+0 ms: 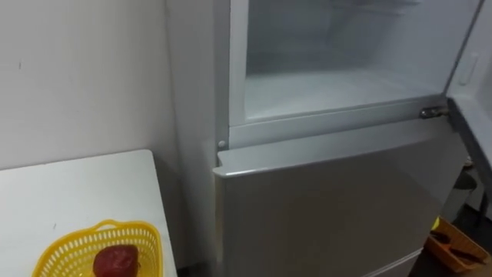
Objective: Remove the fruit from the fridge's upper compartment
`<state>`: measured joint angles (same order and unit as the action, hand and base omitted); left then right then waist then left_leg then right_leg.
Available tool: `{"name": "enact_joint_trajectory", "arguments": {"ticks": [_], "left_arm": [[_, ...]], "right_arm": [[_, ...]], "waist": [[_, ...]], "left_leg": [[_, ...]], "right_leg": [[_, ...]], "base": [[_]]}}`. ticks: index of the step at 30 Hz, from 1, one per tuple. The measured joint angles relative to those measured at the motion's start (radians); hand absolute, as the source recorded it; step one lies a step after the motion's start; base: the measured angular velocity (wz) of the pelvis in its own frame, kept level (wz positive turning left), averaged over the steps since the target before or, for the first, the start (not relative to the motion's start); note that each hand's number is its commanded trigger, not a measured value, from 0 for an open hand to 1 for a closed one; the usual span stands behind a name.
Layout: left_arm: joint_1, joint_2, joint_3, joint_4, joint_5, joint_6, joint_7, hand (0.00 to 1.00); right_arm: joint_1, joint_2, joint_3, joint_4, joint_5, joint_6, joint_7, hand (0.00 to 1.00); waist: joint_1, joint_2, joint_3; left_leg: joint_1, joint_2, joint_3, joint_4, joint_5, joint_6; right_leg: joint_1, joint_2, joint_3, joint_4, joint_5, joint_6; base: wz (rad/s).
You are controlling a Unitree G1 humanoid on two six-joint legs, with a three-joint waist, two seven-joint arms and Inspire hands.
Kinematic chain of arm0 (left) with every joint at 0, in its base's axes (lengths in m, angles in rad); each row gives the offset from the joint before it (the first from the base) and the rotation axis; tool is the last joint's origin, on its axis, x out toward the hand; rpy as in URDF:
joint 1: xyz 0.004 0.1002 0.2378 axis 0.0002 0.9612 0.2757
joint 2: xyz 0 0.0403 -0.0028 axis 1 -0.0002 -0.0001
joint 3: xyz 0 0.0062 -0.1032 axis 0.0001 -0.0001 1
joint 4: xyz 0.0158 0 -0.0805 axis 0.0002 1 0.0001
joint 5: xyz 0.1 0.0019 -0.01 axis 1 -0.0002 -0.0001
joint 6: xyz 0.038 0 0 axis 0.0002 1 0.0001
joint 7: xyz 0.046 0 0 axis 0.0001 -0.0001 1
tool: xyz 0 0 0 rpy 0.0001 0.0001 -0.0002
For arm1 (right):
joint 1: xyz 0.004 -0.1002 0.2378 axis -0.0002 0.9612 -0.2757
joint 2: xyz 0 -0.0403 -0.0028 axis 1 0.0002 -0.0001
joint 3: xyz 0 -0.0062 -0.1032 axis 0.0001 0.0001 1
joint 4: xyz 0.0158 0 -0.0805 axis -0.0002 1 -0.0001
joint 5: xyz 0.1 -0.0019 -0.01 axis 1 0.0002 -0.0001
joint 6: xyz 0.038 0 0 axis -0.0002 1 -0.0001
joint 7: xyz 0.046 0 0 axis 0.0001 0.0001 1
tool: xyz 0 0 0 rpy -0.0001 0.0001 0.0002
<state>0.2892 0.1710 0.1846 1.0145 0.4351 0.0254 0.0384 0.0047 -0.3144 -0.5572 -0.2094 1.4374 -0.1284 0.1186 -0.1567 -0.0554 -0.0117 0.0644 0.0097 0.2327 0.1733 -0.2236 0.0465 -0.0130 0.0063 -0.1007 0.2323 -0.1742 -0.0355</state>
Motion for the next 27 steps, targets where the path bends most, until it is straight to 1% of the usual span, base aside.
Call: {"name": "enact_joint_trajectory", "arguments": {"ticks": [1, 2, 4, 6, 8, 10, 12, 15, 19, 21, 25, 27], "left_arm": [[-0.004, 0.0, -0.001, 0.0, 0.0, 0.0, 0.002, 0.0], [-0.005, 0.0, -0.002, 0.001, 0.0, 0.0, 0.002, 0.0], [-0.005, 0.0, -0.002, 0.001, 0.0, 0.0, 0.002, 0.0], [-0.004, 0.002, -0.004, 0.008, 0.0, 0.0, 0.001, 0.0], [-0.004, 0.003, -0.005, 0.01, 0.0, 0.005, 0.0, 0.0], [-0.006, 0.003, -0.005, 0.017, 0.0, 0.012, -0.002, 0.0], [-0.011, 0.004, -0.009, 0.034, 0.0, 0.012, -0.003, 0.0], [-0.015, 0.005, -0.027, 0.043, -0.001, 0.012, -0.004, 0.0], [-0.026, 0.005, -0.033, 0.045, 0.001, 0.012, -0.004, 0.0], [-0.029, 0.005, -0.033, 0.045, 0.002, 0.012, -0.003, 0.0], [-0.027, 0.005, -0.032, 0.044, 0.016, 0.013, 0.001, 0.0], [-0.026, 0.005, -0.031, 0.043, 0.027, 0.018, 0.001, 0.0]], "right_arm": [[-0.002, 0.0, 0.019, 0.0, -0.008, 0.002, 0.009, 0.0], [-0.003, 0.0, 0.029, 0.0, -0.018, 0.015, 0.022, 0.0], [-0.003, 0.0, 0.03, 0.0, -0.047, 0.022, 0.033, 0.0], [-0.003, -0.001, 0.034, 0.0, -0.073, 0.022, 0.037, 0.0], [-0.003, -0.001, 0.043, 0.0, -0.086, 0.028, 0.037, 0.0], [-0.005, -0.003, 0.054, 0.0, -0.119, 0.036, 0.037, 0.0], [-0.009, -0.007, 0.066, 0.0, -0.153, 0.036, 0.037, 0.0], [-0.028, -0.015, 0.071, -0.001, -0.202, 0.036, 0.037, 0.0], [-0.028, -0.044, 0.091, -0.001, -0.246, 0.034, 0.034, 0.0], [-0.028, -0.05, 0.11, -0.001, -0.29, 0.035, 0.031, 0.0], [-0.052, -0.051, 0.142, -0.001, -0.392, 0.035, 0.002, 0.0], [-0.072, -0.051, 0.142, -0.001, -0.428, 0.035, -0.013, 0.0]], "waist": [[0.006, -0.004, 0.0003], [0.013, -0.008, 0.0002], [0.026, -0.017, 0.0002], [0.027, -0.023, 0.0014], [0.028, -0.029, -0.0005], [0.029, -0.038, 0.0039], [0.03, -0.039, 0.0057], [0.037, -0.039, 0.0054], [0.067, -0.035, 0.0029], [0.077, -0.031, 0.0012], [0.097, -0.021, 0.0051], [0.099, -0.02, 0.0059]], "left_leg": [[0.001, 0.0, 0.0, 0.0, 0.0, 0.0], [0.002, 0.0, 0.0, 0.001, 0.0, 0.0], [0.002, 0.0, -0.003, 0.005, 0.0, 0.0], [0.003, -0.001, -0.016, 0.009, 0.0, 0.0], [0.005, -0.001, -0.023, 0.01, 0.0, 0.0], [0.008, -0.001, -0.033, 0.012, 0.0, 0.0], [0.008, -0.001, -0.039, 0.014, 0.0, 0.0], [0.005, -0.001, -0.042, 0.014, 0.0, 0.0], [0.0, 0.0, -0.044, 0.014, 0.0, 0.0], [0.001, 0.0, -0.043, 0.013, 0.0, 0.0], [-0.002, 0.0, -0.045, 0.012, 0.0, 0.0], [-0.004, 0.0, -0.048, 0.007, 0.0, 0.0]], "right_leg": [[0.0, 0.0, 0.0, 0.003, 0.0, 0.0], [0.001, 0.0, -0.001, 0.004, 0.0, 0.0], [0.003, -0.002, -0.007, 0.004, 0.0, 0.0], [0.013, -0.004, -0.016, -0.001, 0.0, 0.0], [0.021, -0.005, -0.023, -0.013, 0.0, 0.0], [0.03, -0.005, -0.034, -0.014, 0.001, -0.001], [0.031, -0.005, -0.039, -0.024, 0.001, -0.001], [0.03, -0.005, -0.04, -0.027, 0.002, -0.002], [0.03, -0.003, -0.041, -0.026, 0.007, -0.002], [0.03, -0.003, -0.041, -0.025, 0.007, -0.002], [0.03, -0.004, -0.044, -0.023, 0.007, -0.002], [0.03, -0.004, -0.049, -0.022, 0.007, -0.002]], "base": [[0.0], [0.0], [0.07], [0.16], [0.12], [0.14], [0.09], [0.02], [0.0], [0.0], [0.01], [0.04]]}}
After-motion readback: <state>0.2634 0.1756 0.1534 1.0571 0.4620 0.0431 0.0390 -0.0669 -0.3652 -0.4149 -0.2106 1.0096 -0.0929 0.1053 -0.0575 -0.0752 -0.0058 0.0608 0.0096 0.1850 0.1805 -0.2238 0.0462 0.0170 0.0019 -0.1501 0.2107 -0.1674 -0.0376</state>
